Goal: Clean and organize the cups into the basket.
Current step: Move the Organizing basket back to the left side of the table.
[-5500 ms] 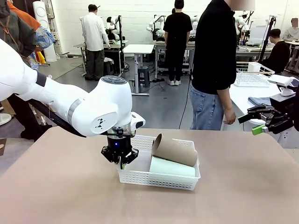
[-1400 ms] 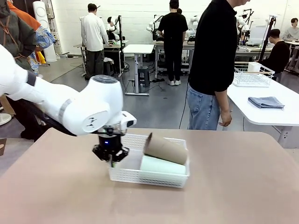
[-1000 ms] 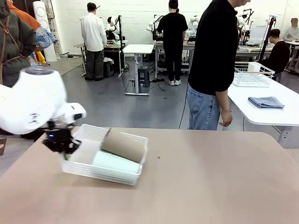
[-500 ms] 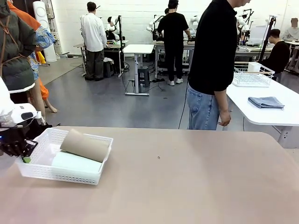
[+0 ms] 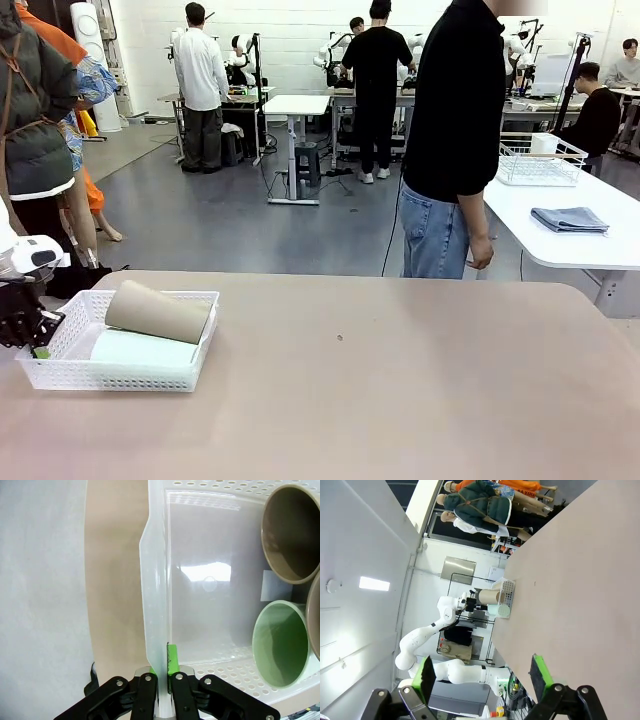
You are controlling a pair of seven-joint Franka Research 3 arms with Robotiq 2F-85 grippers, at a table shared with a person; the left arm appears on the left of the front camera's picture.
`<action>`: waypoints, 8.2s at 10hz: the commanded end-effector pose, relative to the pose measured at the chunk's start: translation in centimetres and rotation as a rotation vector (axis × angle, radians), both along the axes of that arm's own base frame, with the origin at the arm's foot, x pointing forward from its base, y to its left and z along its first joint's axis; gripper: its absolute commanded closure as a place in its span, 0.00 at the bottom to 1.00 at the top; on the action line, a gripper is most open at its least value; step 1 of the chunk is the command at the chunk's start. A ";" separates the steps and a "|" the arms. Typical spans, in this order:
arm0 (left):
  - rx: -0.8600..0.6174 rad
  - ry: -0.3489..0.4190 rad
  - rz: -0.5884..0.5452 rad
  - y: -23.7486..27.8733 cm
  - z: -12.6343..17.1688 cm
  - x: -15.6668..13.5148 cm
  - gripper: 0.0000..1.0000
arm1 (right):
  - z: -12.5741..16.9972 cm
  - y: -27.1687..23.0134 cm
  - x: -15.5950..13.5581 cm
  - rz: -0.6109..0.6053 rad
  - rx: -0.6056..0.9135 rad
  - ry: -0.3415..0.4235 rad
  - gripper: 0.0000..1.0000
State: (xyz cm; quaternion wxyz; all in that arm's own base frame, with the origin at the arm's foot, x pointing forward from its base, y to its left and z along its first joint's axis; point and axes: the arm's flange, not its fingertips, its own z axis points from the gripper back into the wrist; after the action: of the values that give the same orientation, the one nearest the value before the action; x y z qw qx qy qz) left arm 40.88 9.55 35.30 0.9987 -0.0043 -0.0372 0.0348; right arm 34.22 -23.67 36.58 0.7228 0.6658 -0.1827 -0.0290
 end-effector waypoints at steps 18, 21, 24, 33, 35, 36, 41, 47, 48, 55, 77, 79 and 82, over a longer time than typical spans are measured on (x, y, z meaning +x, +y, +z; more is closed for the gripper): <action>0.029 -0.047 -0.048 1.8 0.1 -0.2 0.06 | 0.2 0.1 0.0 0.009 -0.002 0.015 0.00; 0.035 -0.041 -0.050 1.7 0.1 -0.2 0.00 | 0.2 0.1 0.0 0.009 -0.002 0.015 0.00; 0.036 -0.040 -0.046 1.7 0.2 -0.2 0.00 | 0.2 0.1 0.0 0.009 -0.002 0.015 0.00; 0.003 -0.282 0.031 0.2 7.3 -13.9 0.00 | 0.2 0.1 0.0 0.009 -0.002 0.015 0.00; 0.034 -0.311 0.014 0.7 7.0 -16.5 0.00 | 0.2 0.1 0.0 0.009 -0.002 0.015 0.00; 0.039 -0.295 0.027 0.9 6.9 -16.5 0.00 | 0.2 0.1 0.0 0.009 -0.002 0.015 0.00; 0.016 -0.307 0.039 3.3 15.7 -8.8 0.00 | 0.2 0.1 0.0 0.009 -0.002 0.015 0.00; -0.090 -0.230 -0.096 4.9 14.2 -16.9 0.00 | 0.2 0.1 0.0 0.009 -0.002 0.015 0.00; -0.128 -0.247 -0.078 5.6 14.5 -16.1 0.00 | 0.2 0.1 0.0 0.009 -0.002 0.015 0.00; -1.134 -0.156 -0.195 19.5 22.0 -10.1 0.00 | 0.2 0.1 0.0 0.009 -0.002 0.015 0.00; -1.287 -0.495 -0.023 28.4 22.6 -12.3 0.00 | 0.2 0.1 0.0 0.009 -0.002 0.015 0.00; -1.287 -0.495 -0.023 28.4 22.6 -12.3 0.00 | 0.2 0.1 0.0 0.009 -0.002 0.015 0.00; -1.287 -0.495 -0.023 28.4 22.6 -12.3 0.00 | 0.2 0.1 0.0 0.009 -0.002 0.015 0.00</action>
State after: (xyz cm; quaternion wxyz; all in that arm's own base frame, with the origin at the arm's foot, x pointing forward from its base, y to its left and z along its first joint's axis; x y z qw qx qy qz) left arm 28.76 37.88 57.86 0.7602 -0.6031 -0.2386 0.0378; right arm 34.23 -23.67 36.56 0.7228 0.6660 -0.1824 -0.0290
